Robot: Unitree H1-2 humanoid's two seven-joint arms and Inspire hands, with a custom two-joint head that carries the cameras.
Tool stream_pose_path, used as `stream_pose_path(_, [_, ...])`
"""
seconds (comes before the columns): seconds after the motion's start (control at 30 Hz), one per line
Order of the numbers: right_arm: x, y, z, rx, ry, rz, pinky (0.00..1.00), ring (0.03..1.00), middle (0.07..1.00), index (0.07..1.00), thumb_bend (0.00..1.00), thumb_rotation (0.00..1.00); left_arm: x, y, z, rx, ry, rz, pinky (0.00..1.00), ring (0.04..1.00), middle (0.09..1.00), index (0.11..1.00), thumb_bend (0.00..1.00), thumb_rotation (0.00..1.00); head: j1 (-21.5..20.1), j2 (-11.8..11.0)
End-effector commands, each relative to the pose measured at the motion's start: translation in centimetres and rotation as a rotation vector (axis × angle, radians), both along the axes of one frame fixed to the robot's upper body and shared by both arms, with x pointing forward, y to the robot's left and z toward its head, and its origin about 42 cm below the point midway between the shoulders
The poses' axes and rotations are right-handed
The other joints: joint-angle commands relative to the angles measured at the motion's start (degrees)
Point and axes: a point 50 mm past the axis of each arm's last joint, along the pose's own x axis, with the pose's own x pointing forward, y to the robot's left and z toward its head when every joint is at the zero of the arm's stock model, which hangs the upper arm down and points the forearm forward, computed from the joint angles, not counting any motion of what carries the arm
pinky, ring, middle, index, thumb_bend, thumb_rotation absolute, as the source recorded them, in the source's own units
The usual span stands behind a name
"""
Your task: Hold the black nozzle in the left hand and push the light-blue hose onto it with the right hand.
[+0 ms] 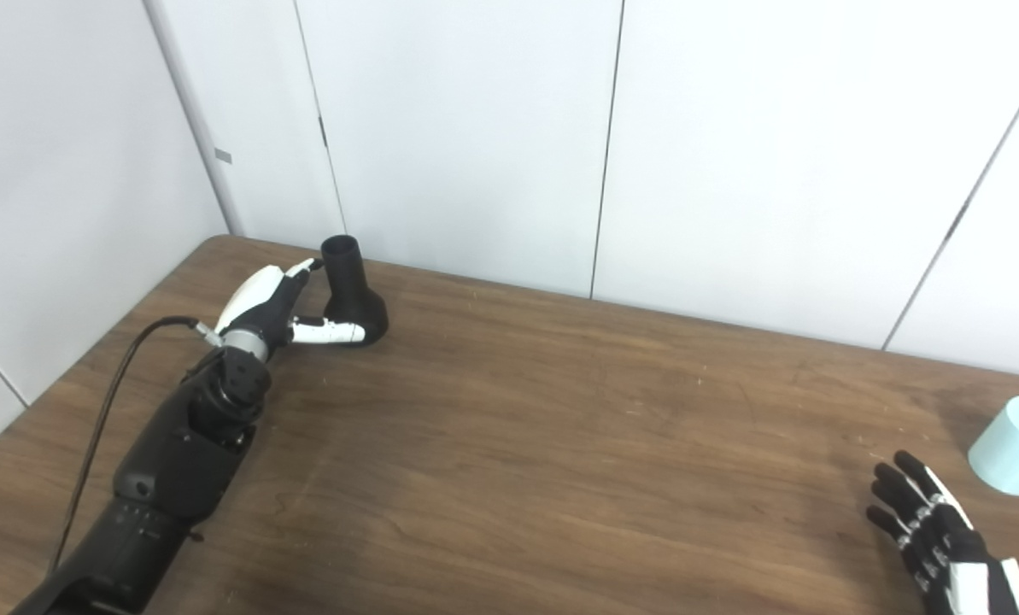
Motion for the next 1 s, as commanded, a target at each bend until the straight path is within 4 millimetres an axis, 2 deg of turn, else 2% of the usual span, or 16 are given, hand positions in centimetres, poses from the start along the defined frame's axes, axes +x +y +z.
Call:
stream_pose_path(0.0, [-1.5, 0.5, -2.3, 0.022, 0.05, -0.011, 0.87, 0.92, 0.871, 0.899, 0.64, 0.99, 1.3, 0.8, 3.3, 0.06, -0.081, 0.006, 1.0, 1.0, 0.993, 0.944, 1.0, 0.44, -0.1, 0.1])
stream_pose_path(0.47, [-1.8, 0.7, -2.2, 0.012, 0.053, -0.017, 0.91, 0.949, 0.877, 0.907, 0.63, 0.99, 2.5, -0.2, 2.2, 0.051, -0.028, -0.001, 1.0, 1.0, 0.969, 0.928, 1.0, 0.41, -0.5, 0.4])
stream_pose_path(0.7, [-1.9, 0.5, -2.3, 0.01, 0.055, -0.016, 0.93, 0.964, 0.893, 0.992, 0.62, 0.99, 3.0, -0.9, 2.4, 0.039, -0.012, -0.021, 1.0, 1.0, 0.936, 0.913, 0.98, 0.39, -0.5, 0.7])
stream_pose_path(0.97, [-1.9, 0.4, -2.1, 0.02, 0.058, -0.012, 0.94, 0.964, 0.894, 1.0, 0.62, 0.99, 3.4, -1.6, 2.2, 0.034, 0.003, -0.039, 1.0, 0.995, 0.939, 0.885, 0.96, 0.37, -0.7, 0.9])
